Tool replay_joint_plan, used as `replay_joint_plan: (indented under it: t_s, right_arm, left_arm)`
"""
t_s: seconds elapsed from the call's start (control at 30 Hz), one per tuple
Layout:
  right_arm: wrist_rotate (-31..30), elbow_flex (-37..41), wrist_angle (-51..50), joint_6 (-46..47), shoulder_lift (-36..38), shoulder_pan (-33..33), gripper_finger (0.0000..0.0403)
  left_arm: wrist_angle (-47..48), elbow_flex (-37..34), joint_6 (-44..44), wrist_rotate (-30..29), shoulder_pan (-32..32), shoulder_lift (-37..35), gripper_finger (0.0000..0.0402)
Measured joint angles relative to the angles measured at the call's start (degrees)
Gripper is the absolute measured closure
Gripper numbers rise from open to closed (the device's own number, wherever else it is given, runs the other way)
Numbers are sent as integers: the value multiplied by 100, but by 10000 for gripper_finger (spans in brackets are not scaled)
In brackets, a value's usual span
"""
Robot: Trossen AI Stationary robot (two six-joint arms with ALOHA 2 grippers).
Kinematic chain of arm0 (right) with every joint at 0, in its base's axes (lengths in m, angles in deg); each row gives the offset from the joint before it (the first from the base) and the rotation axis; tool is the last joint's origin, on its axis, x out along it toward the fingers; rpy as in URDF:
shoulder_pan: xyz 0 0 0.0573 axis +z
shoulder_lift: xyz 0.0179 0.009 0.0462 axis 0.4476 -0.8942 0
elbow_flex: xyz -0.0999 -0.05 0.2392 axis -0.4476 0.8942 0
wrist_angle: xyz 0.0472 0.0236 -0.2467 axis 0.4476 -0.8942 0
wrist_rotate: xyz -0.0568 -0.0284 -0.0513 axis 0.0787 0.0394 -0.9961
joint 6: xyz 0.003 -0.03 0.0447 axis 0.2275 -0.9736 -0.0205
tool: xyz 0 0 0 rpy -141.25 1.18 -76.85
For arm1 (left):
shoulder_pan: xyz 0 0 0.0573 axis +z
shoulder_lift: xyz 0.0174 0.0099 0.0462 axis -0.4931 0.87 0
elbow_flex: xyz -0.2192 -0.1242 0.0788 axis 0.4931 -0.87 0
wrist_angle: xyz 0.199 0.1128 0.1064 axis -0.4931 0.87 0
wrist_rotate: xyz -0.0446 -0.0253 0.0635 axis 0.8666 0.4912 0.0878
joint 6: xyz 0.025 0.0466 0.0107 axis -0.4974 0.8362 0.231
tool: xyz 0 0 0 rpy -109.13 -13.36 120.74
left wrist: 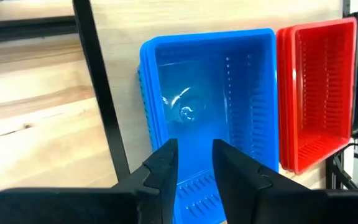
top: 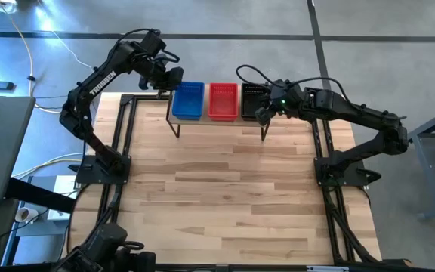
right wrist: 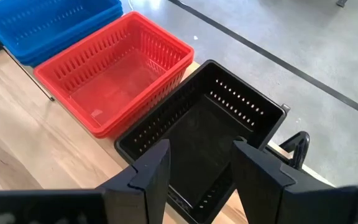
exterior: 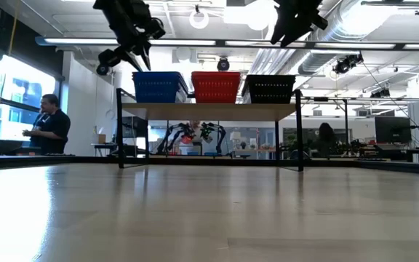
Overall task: Stack baskets on shelf by color
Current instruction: Return to Home Position
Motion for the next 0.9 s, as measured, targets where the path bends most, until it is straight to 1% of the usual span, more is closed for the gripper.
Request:
replay_joint_plan:
  t_s: [0.13,0.23,0.33,0.47,0.57,0.63,0.9]
  right_arm:
    - [0,0,-5,-8,0,0,249]
    - [1,0,-5,-10,0,0,249]
    - [38,0,-5,20,0,0,249]
    - [137,0,-44,294,0,33,249]
    - [252,0,-83,465,0,124,249]
    - [328,0,-77,499,0,223,249]
    - [330,0,-38,750,0,664,249]
  left_arm:
    - [-41,0,124,-9,9,-147,311]
    - [-104,2,417,-7,-7,-329,311]
    - [-169,2,799,-108,-167,-524,311]
    - [-170,2,1277,-407,-567,-828,311]
    - [-291,-83,1391,-695,-951,-1094,312]
    - [-480,-265,1393,-807,-1188,-1325,312]
    - [-1561,-1168,1223,-893,-2107,-2370,312]
